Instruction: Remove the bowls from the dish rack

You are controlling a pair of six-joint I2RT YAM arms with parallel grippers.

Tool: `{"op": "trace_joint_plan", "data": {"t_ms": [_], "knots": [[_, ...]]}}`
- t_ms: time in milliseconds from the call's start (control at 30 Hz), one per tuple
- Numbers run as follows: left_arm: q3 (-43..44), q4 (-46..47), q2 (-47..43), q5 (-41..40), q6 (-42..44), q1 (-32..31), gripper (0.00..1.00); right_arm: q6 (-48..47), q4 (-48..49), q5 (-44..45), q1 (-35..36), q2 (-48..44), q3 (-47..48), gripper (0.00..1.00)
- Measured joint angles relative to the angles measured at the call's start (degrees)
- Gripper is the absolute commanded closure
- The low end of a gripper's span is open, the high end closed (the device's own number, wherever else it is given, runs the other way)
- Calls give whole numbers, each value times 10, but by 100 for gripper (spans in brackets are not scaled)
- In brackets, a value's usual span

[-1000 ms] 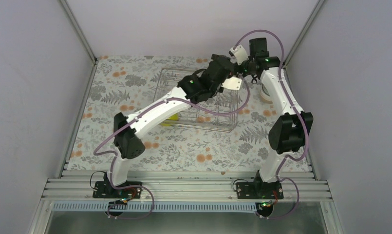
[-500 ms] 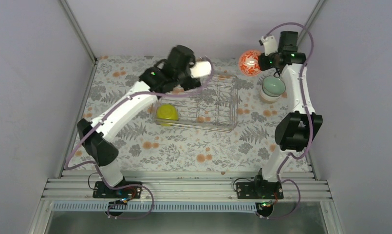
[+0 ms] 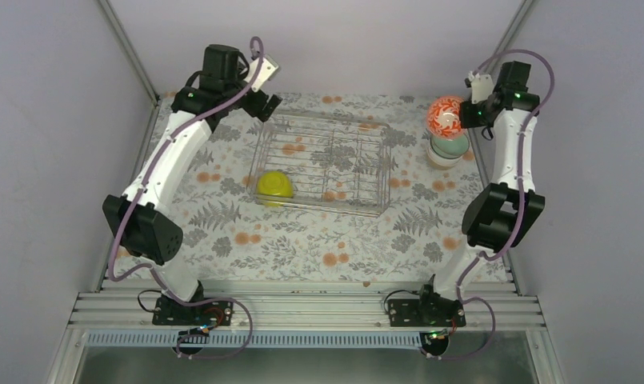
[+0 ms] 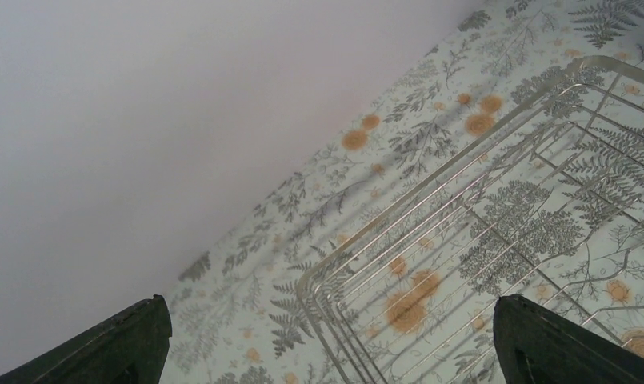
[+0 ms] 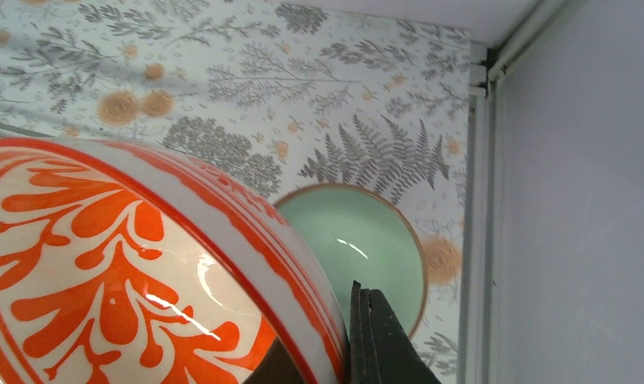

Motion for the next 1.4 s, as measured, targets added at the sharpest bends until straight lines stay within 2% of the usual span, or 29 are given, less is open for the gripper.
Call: {"op": "trace_joint_plan", "data": {"t_ms": [333,633,1100,1233,1267,1333,1400], "knots": [[-84,8,0,88,-31,36,0,-8,5,0,-44,0,-49,96],[-104,17,0,147,-52,87,0,-9,46,-14,-47,21,-78,96],[-128,24,0,194,-65,95,0,-2,95,-19,-50,87,-84,95],[-128,23,0,202,-65,96,0,5,103,-21,-51,95,-84,85],[-128,23,0,204,-66,96,0,5,103,-21,-52,95,-84,80],[-128,21,0,209,-67,96,0,8,106,-20,-52,95,-84,63],[-128,17,0,215,-69,96,0,10,110,-19,-52,95,-84,58]]}}
